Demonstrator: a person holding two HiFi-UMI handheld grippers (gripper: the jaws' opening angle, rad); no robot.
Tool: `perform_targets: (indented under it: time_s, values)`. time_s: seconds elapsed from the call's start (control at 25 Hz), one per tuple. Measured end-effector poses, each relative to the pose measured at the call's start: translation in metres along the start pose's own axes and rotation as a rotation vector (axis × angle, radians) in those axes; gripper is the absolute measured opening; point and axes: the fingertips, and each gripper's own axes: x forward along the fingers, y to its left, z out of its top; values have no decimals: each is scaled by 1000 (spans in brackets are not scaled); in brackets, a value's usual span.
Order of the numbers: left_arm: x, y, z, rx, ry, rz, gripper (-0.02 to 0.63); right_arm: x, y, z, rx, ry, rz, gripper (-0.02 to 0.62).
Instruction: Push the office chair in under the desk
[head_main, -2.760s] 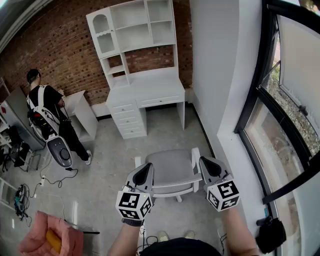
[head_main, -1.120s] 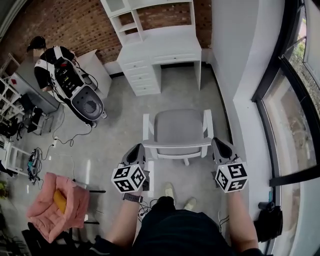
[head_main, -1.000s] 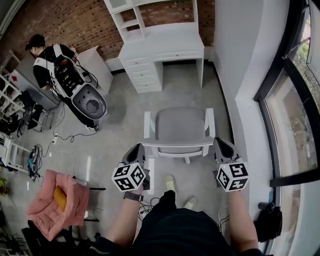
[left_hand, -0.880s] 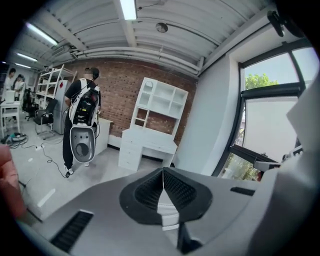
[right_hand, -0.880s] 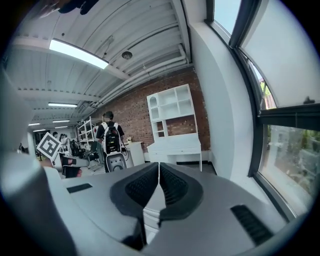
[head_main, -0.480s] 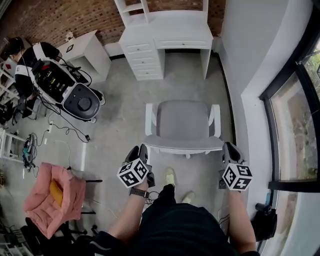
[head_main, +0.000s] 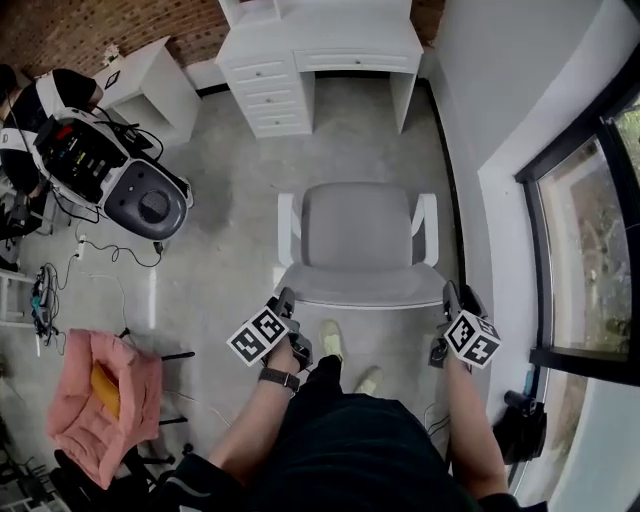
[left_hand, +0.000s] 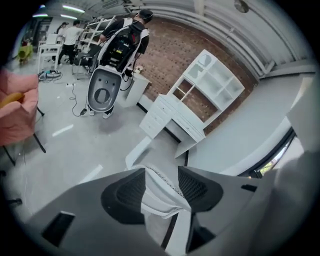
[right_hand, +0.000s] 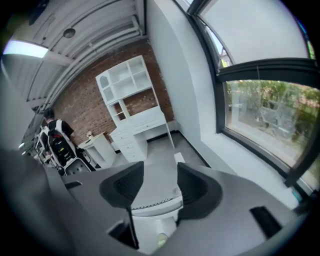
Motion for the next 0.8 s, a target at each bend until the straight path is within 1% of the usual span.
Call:
perform_targets:
  time_s: [0.04, 0.16, 0.24, 0.36, 0.44, 0.56, 0.68, 0.72, 0.76, 0.8]
  values:
    - [3, 1, -1, -16, 10, 4, 196, 4, -5, -4, 44, 12, -18, 198]
    - [15, 1, -3, -38, 35, 23, 202, 18, -22, -19, 169, 72, -63, 235]
    - [23, 2, -6, -58, 60, 33, 202, 27, -32, -31, 258, 107, -96, 248]
    - [32, 3, -7, -94, 82, 41, 206, 34, -44, -40, 389, 113, -144, 259]
    - [37, 5, -6, -123, 82, 42, 209, 41, -45, -46, 463, 124, -150, 261]
    - [46, 8, -8, -175, 84, 37, 209, 54, -44, -61, 534, 171, -148, 262]
    - [52, 11, -12, -207, 108, 41, 204, 60, -43, -72, 600, 203, -154, 260]
    - [54, 11, -11, -220, 113, 41, 204, 62, -42, -72, 617, 209, -153, 237]
    - [56, 12, -11, -233, 115, 40, 201, 64, -40, -72, 635, 214, -152, 190]
    - [57, 12, -9, -245, 116, 38, 198, 66, -39, -71, 651, 214, -153, 174]
